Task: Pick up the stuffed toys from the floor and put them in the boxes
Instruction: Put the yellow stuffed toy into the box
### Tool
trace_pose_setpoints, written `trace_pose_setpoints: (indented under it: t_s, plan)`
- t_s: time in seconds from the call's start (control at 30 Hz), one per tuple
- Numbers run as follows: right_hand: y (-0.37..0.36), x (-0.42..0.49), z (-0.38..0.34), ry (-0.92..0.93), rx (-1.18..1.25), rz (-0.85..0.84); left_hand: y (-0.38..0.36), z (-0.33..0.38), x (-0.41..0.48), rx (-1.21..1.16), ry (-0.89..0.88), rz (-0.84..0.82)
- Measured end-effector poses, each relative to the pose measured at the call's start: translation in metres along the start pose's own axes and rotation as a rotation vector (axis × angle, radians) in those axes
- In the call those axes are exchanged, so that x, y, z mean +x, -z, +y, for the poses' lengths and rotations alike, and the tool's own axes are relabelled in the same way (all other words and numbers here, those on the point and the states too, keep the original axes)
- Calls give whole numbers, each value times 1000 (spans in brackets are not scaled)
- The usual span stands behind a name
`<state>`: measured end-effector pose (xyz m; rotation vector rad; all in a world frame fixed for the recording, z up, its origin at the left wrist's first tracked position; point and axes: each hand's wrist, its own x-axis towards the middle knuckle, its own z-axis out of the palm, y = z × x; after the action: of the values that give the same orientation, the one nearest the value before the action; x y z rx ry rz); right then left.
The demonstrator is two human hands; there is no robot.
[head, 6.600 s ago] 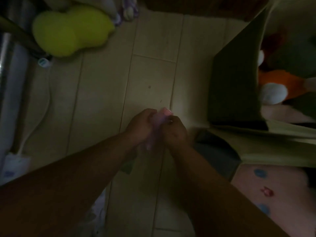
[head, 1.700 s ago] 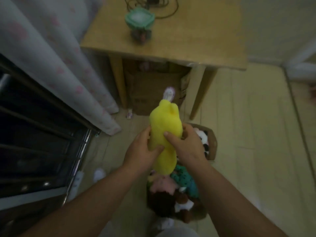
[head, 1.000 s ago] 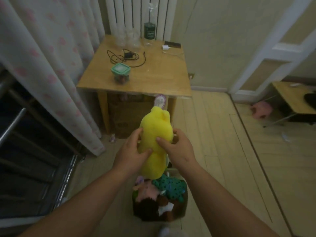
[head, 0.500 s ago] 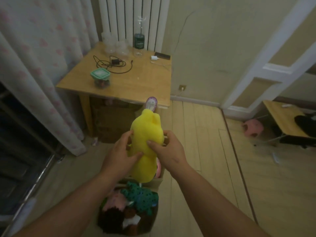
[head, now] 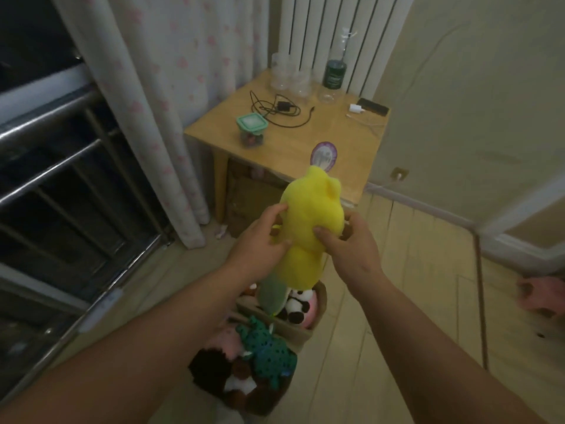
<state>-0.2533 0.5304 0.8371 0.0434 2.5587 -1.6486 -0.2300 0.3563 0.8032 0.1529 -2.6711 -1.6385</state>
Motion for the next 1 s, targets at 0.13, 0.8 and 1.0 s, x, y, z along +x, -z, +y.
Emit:
trace_pose_setpoints:
  t_s: [0.13, 0.8, 1.0]
  plan:
    - [-11, 23, -1, 4, 14, 14, 6, -10, 29, -32, -5, -19]
    - [-123, 202, 151, -110, -78, -363, -66, -167, 143, -99, 449, 140]
    - [-182, 286, 290, -194, -100, -456, -151, -290, 205, -41, 567, 209]
